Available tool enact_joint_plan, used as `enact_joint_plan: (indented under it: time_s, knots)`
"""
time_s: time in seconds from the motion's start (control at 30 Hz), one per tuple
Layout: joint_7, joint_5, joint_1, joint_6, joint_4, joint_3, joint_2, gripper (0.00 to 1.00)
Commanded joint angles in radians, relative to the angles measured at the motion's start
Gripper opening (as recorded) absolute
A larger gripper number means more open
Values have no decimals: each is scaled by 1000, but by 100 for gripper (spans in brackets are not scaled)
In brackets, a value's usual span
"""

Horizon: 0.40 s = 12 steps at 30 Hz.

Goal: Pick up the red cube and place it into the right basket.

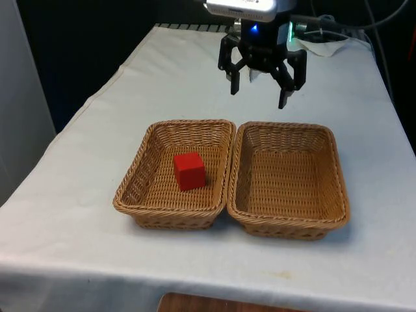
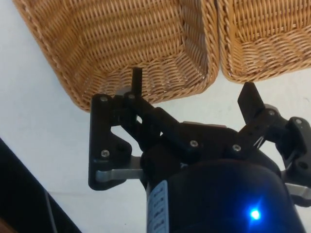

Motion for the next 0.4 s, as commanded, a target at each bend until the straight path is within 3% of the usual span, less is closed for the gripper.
enact_joint_plan:
  time_s: [0.0, 0.03, 0.07, 0.37]
  knots:
    - [8, -9, 19, 37, -50, -5, -33, 100]
    - [1, -1, 0, 5, -5, 3, -4, 100]
    - [10, -11, 19, 43, -56, -2, -38, 100]
    - [7, -23, 0, 35, -64, 22, -48, 100]
